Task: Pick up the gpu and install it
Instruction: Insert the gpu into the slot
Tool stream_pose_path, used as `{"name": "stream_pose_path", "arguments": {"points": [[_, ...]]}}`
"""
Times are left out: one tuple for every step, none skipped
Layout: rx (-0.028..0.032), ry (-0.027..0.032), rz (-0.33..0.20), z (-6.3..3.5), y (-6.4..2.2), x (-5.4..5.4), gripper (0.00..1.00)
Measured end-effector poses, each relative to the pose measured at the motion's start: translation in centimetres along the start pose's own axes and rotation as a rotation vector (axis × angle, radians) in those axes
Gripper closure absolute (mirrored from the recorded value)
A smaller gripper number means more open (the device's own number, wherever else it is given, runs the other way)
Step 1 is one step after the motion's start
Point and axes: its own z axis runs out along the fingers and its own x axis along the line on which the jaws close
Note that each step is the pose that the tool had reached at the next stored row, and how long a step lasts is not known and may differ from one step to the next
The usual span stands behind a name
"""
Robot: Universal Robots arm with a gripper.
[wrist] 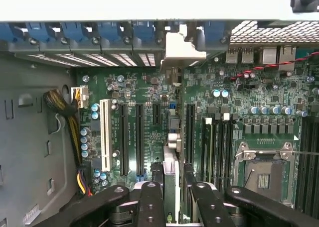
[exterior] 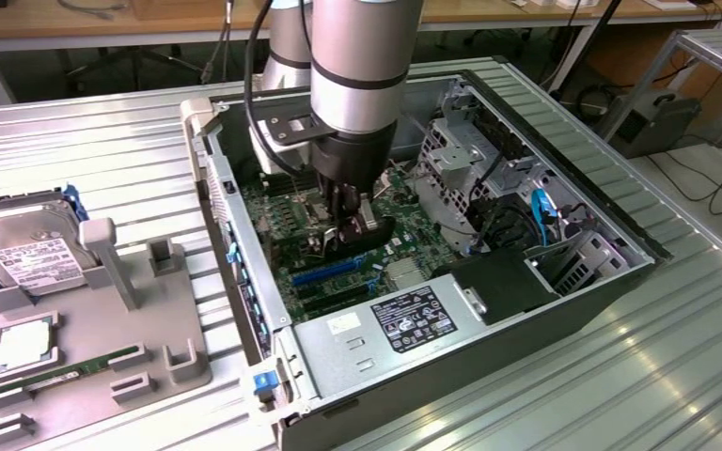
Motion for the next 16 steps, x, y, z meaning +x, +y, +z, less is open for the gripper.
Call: {"name": "stream_pose_path", "arguments": {"points": [[-0.0001, 0.0002, 0.0, 0.05, 0.04, 0.0, 0.74], [0.0, 0.0001, 0.001, 0.11, 0.1, 0.0, 0.74], [0.0, 0.0002, 0.003, 0.17, 0.17, 0.0, 0.74], [0.0, 0.0001, 0.004, 0.21, 0.21, 0.0, 0.74], [0.0, 0.0001, 0.005, 0.24, 0.23, 0.0, 0.74], [0.0, -0.0001, 0.006, 0.26, 0.25, 0.0, 0.74], [0.0, -0.0005, 0.006, 0.27, 0.27, 0.0, 0.74], [0.0, -0.0011, 0.007, 0.28, 0.28, 0.0, 0.74], [0.0001, -0.0018, 0.008, 0.29, 0.29, 0.0, 0.74], [0.0001, -0.0025, 0.008, 0.29, 0.3, 0.0, 0.74], [0.0, -0.0031, 0.009, 0.29, 0.32, 0.0, 0.74], [0.0, -0.0034, 0.009, 0.29, 0.34, 0.0, 0.74], [0.0, -0.0035, 0.009, 0.29, 0.36, -0.01, 0.74], [0.0, -0.0035, 0.009, 0.29, 0.37, -0.01, 0.74], [0.0, -0.0034, 0.009, 0.29, 0.38, 0.0, 0.74], [0.0, -0.0034, 0.009, 0.29, 0.4, 0.0, 0.74]]}}
